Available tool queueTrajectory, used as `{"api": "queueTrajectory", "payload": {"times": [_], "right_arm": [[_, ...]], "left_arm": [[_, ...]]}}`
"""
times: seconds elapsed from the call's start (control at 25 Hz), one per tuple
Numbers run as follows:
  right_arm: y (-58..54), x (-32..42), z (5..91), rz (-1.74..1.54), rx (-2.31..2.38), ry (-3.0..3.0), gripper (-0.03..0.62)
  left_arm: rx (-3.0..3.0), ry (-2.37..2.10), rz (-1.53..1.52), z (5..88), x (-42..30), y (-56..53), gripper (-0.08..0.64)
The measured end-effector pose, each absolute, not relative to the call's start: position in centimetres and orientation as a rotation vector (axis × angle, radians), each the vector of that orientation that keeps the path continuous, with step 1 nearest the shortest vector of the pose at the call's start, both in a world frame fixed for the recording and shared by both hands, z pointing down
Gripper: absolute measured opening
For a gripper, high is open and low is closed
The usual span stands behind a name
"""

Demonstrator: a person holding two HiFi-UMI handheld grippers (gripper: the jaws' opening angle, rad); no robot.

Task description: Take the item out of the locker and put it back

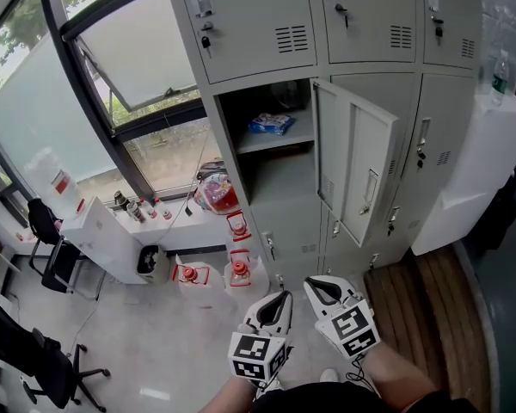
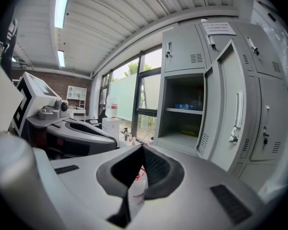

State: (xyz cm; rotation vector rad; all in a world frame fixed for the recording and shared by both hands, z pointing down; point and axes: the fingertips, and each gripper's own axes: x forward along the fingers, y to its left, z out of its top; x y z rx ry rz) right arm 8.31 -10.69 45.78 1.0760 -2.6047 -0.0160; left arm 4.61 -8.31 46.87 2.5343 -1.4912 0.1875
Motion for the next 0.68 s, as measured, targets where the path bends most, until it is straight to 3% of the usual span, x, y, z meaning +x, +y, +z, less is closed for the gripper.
{"api": "queueTrajectory", "payload": {"times": [0.68], "right_arm": [[-11.2,7.5,46.6,0.014,1.051,-2.601,0.052]], "left_arm": [[2.523,-1.495,0.188,47.2,3.8,-9.5,0.017]]}}
